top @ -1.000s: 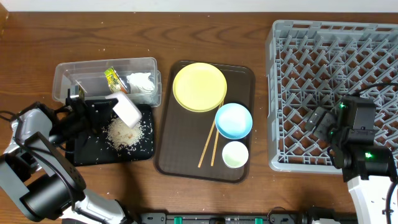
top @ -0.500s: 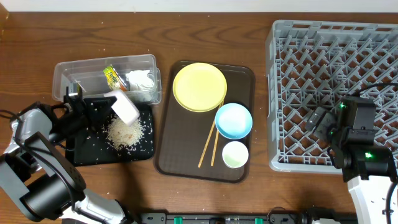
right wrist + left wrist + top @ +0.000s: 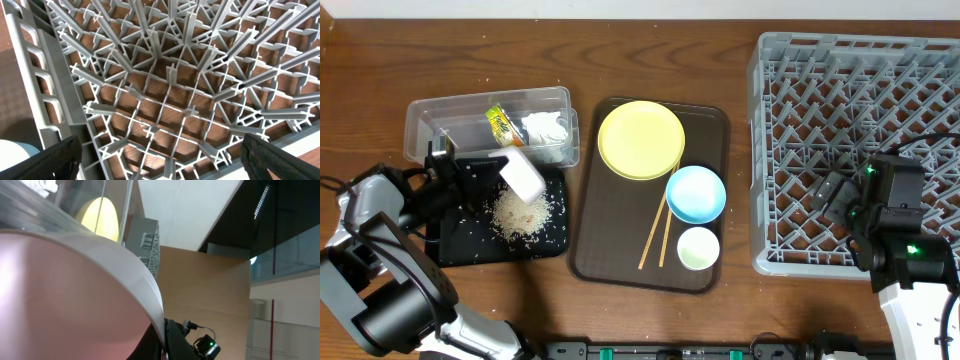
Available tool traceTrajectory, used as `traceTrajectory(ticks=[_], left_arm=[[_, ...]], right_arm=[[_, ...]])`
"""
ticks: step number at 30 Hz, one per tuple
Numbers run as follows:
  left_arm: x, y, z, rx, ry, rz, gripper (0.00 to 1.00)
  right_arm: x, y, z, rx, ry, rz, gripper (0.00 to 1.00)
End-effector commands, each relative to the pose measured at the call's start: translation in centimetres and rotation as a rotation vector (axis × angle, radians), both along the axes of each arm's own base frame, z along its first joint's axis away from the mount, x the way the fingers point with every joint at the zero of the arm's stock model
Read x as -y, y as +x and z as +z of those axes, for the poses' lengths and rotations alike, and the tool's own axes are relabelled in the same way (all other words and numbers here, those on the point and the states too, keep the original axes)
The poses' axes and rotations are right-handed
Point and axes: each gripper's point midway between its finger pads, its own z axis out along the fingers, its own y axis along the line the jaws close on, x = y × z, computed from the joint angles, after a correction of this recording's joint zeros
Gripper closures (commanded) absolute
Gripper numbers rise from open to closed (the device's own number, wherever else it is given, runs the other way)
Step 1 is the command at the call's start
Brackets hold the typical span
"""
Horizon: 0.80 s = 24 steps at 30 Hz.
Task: Sort waste into correct bins and load items into the dishwasher rack
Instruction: 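Tip the rice bowl over the black tray to dump the rice, then place the emptied white bowl back on the brown tray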
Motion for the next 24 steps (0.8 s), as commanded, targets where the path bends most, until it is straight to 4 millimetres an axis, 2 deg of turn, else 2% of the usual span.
traceTrajectory(ticks=[1, 3, 5, 10, 19, 24], left_arm=[[-0.3, 0.0, -0.3, -0.018, 0.023, 0.001, 0.94], [-0.2, 0.0, 0.0, -0.027, -0.009, 0.008, 0.94], [0.1, 0.1, 1.1, 0.048, -0.019, 0.009, 0.94], [1.6, -1.0, 0.8, -0.007, 0.054, -0.051, 0.94], [8.5, -3.7, 0.7, 0.071, 0.452, -0.356, 0.94], [11.7, -4.0, -2.4, 0.04, 0.74, -0.523, 0.94]], right_arm=[[0.4, 0.2, 0.7, 0.022, 0.005, -0.027, 0.01], [0.4, 0.2, 0.7, 0.021, 0.005, -0.026, 0.01], [0.4, 0.1, 0.7, 0.018, 0.005, -0.027, 0.01], [0.4, 0.1, 0.7, 0.019, 0.005, -0.027, 0.01], [0.4, 0.2, 0.7, 0.022, 0.005, -0.027, 0.01], [0.4, 0.2, 0.7, 0.022, 0.005, -0.027, 0.01]])
